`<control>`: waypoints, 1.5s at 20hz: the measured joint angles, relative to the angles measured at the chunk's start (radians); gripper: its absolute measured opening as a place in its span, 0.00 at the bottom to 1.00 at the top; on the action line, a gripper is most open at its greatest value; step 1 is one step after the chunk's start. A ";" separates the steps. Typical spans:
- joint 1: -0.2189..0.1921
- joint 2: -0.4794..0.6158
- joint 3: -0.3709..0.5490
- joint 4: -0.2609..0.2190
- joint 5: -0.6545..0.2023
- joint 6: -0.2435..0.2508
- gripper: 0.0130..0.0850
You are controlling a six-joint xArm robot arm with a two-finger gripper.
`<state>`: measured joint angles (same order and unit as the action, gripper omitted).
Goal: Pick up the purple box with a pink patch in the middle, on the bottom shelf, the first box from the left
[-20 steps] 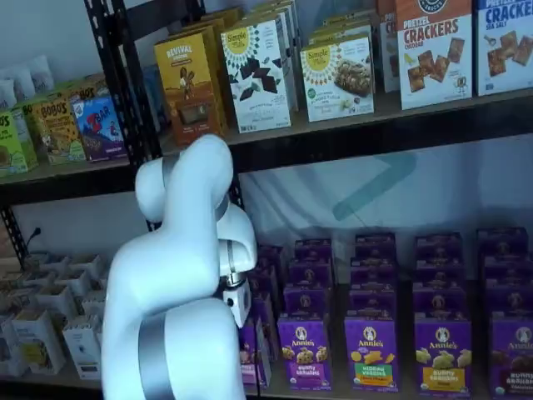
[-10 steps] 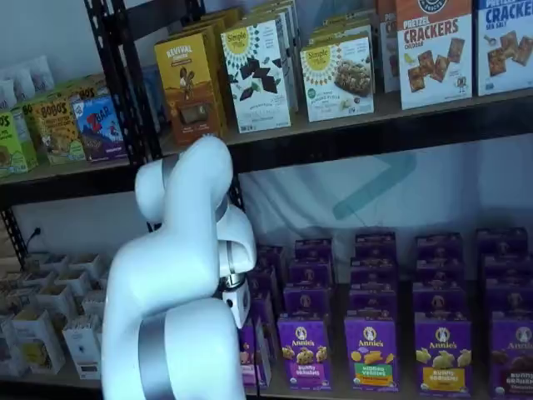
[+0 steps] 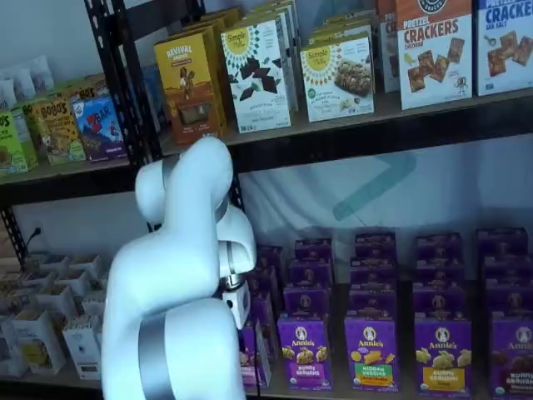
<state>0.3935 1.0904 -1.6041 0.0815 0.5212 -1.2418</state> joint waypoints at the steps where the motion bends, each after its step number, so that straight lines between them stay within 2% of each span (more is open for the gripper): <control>1: 0.000 0.000 0.002 -0.001 -0.005 0.001 0.44; 10: -0.001 0.003 0.004 -0.001 -0.013 0.000 0.44; 13: -0.001 0.004 0.005 -0.002 -0.017 0.001 0.33; 21: -0.002 -0.007 0.020 -0.015 -0.014 0.011 0.33; 30: -0.011 -0.058 0.099 -0.049 -0.033 0.031 0.33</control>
<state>0.3824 1.0324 -1.5047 0.0325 0.4886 -1.2109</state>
